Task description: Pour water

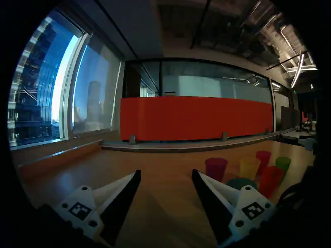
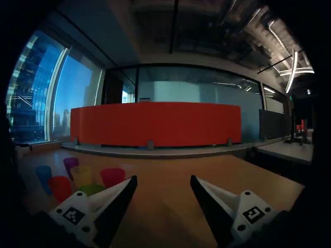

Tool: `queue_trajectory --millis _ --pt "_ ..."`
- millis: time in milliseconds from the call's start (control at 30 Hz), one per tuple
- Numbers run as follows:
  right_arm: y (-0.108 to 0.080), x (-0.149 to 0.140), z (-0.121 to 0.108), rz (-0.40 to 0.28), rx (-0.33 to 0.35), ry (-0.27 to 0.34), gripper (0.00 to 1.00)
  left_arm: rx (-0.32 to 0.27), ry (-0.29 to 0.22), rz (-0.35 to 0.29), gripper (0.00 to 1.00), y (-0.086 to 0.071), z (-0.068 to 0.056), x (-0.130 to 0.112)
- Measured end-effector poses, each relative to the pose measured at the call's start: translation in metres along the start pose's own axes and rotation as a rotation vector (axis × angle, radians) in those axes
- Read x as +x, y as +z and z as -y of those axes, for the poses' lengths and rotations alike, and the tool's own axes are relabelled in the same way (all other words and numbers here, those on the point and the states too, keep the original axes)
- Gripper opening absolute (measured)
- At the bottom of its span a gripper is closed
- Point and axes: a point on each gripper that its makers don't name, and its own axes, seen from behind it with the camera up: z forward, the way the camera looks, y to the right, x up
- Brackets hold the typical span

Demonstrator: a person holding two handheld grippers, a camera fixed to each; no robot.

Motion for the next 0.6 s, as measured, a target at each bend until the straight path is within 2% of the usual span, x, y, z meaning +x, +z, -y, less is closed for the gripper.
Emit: queue_trajectory --millis 600 --pt "-0.0001 -0.0003 0.0002 0.000 0.000 0.000 0.99 0.000 0.000 0.000 0.91 -0.0009 -0.0001 0.0001"
